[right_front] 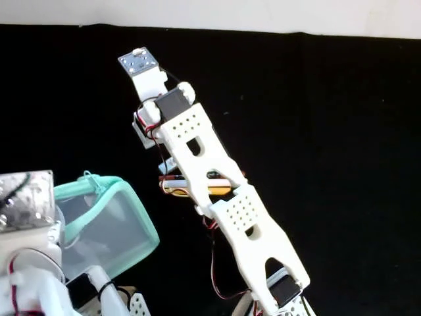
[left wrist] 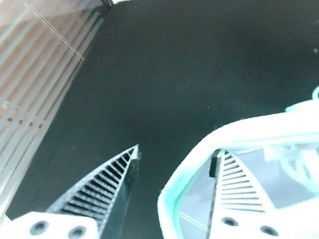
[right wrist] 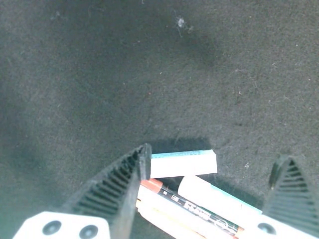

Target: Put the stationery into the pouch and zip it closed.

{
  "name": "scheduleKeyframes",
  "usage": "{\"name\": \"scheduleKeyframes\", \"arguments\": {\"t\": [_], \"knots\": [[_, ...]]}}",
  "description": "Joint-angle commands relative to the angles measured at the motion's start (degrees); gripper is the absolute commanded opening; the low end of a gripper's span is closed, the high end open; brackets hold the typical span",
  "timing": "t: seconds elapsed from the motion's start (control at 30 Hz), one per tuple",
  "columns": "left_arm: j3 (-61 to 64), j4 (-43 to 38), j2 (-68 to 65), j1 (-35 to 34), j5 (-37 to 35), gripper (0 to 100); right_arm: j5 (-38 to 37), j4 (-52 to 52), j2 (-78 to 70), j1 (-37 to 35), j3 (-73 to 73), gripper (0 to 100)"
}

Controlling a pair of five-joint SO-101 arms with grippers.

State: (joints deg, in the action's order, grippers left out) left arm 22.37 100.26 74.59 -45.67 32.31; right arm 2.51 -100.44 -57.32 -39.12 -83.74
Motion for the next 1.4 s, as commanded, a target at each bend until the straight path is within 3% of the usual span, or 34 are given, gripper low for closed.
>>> {"name": "scheduleKeyframes", "arguments": {"t": [0.0, 0.23, 0.63, 0.83, 1.37], "knots": [[2.2, 0.8, 4.1, -1.0, -0.4, 26, 0.3, -0.6, 0.8, -0.4, -0.1, 37.2], [2.4, 0.8, 12.7, -1.5, -0.3, 26, 0.3, -0.6, 0.8, -0.4, -0.1, 37.2], [6.2, 0.7, 13.5, -13.8, -0.4, 26, 0.3, -0.6, 0.7, -0.4, -0.1, 37.2], [6.3, 0.7, 13.5, -14.5, -0.4, 33, 0.3, -0.6, 0.7, -0.4, -0.1, 37.2], [18.1, 0.9, 13.5, -14.1, 3.5, 32, 0.3, -0.6, 0.7, -0.4, -0.1, 37.2]]}}
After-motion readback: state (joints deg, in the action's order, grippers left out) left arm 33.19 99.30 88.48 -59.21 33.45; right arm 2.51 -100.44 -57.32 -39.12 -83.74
